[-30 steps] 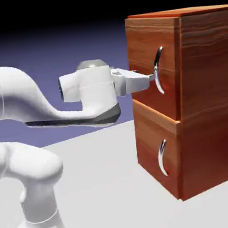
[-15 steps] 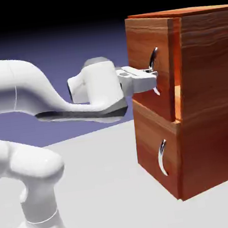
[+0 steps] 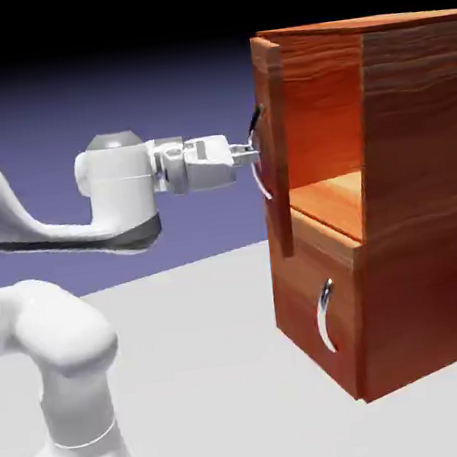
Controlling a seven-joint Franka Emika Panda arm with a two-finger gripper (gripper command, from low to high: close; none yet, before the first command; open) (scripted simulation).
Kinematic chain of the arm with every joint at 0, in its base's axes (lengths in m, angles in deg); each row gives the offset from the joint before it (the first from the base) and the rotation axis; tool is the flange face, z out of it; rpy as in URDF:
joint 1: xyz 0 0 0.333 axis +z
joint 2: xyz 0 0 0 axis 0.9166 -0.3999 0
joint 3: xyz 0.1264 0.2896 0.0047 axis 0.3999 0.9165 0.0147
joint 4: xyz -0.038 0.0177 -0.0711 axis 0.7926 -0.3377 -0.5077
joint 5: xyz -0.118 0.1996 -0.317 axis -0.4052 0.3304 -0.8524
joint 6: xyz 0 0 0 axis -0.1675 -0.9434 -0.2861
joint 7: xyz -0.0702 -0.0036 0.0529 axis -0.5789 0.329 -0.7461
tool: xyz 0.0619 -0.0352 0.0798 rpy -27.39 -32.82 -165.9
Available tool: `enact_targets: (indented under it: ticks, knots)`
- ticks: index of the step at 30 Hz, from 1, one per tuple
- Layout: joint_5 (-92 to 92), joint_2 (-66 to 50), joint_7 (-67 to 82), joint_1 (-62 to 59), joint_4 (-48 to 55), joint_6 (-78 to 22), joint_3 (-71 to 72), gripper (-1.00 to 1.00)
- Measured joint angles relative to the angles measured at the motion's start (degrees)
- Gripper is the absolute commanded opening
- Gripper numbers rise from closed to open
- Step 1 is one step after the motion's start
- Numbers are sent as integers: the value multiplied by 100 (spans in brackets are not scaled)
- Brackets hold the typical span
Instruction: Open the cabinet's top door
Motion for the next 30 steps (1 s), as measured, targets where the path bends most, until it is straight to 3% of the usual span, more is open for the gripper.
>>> enact_targets:
  ticks: [14, 22, 30]
  knots:
    - [3269, -263, 328, 142, 337, -2746, 2850, -100]
    - [4673, -1276, 98, -499, 1472, -4533, 4511, -100]
    - [5547, -2327, -194, -1917, 3028, -6247, 6172, -100]
